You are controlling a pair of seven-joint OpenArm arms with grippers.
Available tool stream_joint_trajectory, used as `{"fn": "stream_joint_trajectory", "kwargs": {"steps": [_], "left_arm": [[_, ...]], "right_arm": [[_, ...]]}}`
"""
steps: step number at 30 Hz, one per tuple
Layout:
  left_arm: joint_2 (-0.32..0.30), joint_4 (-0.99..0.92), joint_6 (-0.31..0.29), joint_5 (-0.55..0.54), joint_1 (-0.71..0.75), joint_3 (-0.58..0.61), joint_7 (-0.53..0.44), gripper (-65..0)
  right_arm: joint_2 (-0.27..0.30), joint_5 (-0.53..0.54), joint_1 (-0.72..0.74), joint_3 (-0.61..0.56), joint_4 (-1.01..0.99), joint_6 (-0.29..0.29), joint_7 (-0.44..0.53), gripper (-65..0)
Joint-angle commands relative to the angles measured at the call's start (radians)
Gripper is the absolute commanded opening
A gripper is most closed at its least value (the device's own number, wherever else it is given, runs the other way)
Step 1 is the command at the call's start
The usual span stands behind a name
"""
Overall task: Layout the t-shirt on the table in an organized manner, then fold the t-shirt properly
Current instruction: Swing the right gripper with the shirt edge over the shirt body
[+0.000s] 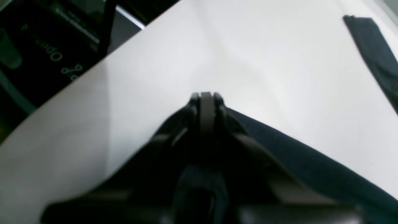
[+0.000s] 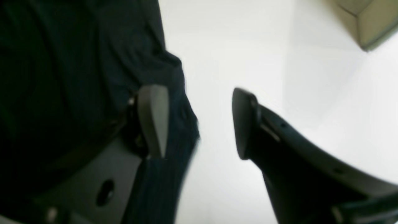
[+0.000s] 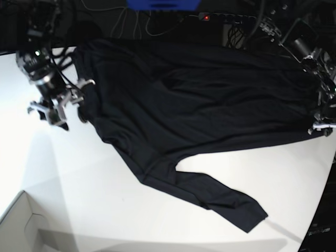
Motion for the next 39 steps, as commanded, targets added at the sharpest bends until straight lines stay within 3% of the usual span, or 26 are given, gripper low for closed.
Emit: {"fn": "stream_joint_trajectory", "kwargs": {"steps": [1,6,14,17,21,31,33,39], "left_arm": [[-0.02,0.018,-0.004,-0.011,-0.013,0.0,-0.022,-65.0],[-0.02,0.018,-0.004,-0.011,-0.004,0.0,-0.022,-65.0],[-0.02,0.012,-0.004,-0.011,-0.003,0.0,-0.022,-65.0],[-0.02,0.012,-0.004,-0.011,-0.004,0.0,-0.021,-65.0],[-0.02,0.012,-0.004,-0.011,-0.001,0.0,-0.021,-65.0],[-0.02,0.01,-0.004,-0.011,-0.001,0.001,-0.021,-65.0],[-0.02,0.009,-0.004,-0.011,-0.003,0.001,-0.021,-65.0],[-0.02,0.009,-0.003,-0.011,-0.007,0.001,-0.021,-65.0]], "right_arm": [[0.008,0.017,0.055,-0.025,-0.002,-0.004,-0.002,-31.7],[-0.027,0.017,0.276,-0.105,-0.164,-0.004,-0.14,-31.5],[-0.05,0.017,0.553,-0.203,-0.578,-0.004,-0.145,-27.5],[-0.05,0.017,0.636,-0.225,-0.752,-0.004,-0.081,-27.4],[-0.047,0.017,0.701,-0.225,-0.939,-0.078,0.054,-27.4],[-0.022,0.016,0.791,-0.226,-1.234,-0.087,0.212,-28.0],[-0.024,0.016,0.787,-0.229,-1.234,-0.087,0.211,-30.9],[-0.029,0.017,0.763,-0.351,-1.234,-0.087,0.214,-47.8]]}}
